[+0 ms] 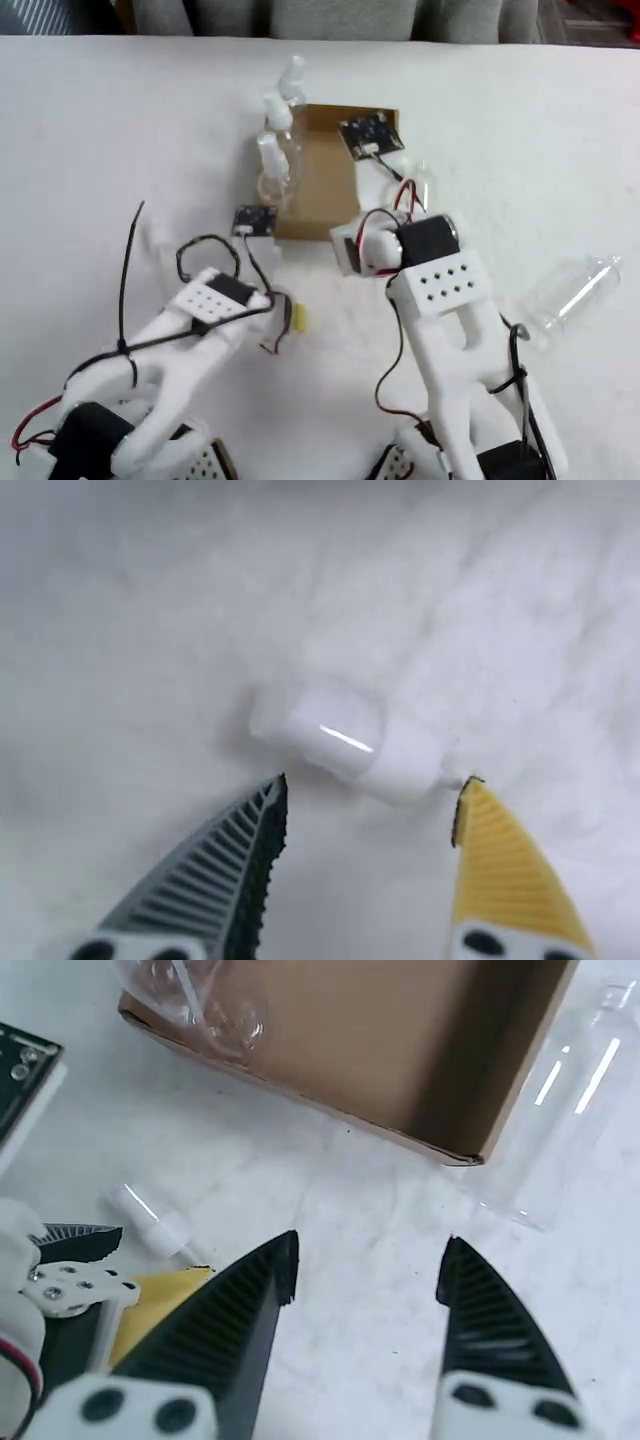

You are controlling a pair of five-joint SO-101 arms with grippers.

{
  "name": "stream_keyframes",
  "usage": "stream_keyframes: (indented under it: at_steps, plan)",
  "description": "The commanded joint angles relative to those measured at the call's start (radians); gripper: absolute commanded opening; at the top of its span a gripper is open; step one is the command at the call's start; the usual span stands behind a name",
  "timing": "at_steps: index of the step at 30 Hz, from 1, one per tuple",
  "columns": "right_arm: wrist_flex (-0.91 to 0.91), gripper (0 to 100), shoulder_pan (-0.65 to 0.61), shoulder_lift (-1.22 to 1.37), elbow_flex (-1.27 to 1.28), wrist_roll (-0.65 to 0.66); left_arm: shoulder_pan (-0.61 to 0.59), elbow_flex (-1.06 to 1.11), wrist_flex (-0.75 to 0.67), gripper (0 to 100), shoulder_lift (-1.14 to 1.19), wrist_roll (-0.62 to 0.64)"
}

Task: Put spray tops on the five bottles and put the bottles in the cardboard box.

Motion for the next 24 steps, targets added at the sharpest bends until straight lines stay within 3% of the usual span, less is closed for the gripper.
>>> stream_keyframes:
  at_steps: [1, 5, 9, 14, 19, 24]
  plan:
    - [-0.031, 20.4, 0.008, -0.036, 0.011, 0.015, -0.027, -0.046, -0.014, 20, 0.002, 0.009]
    - [-0.039, 20.4, 0.008, -0.036, 0.017, 0.015, -0.028, -0.048, -0.014, 2, -0.004, -0.028]
    - [-0.039, 20.4, 0.01, -0.036, 0.017, 0.015, -0.036, -0.044, 0.012, 5, -0.005, -0.132]
    - [-0.039, 20.4, 0.01, -0.036, 0.017, 0.015, -0.162, -0.092, 0.114, 4, -0.005, -0.285]
    - [-0.039, 20.4, 0.01, -0.036, 0.017, 0.015, -0.262, -0.178, 0.242, 5, -0.005, -0.296]
    - [-0.039, 20.4, 0.01, -0.036, 0.017, 0.034, -0.188, -0.207, 0.25, 5, -0.005, -0.288]
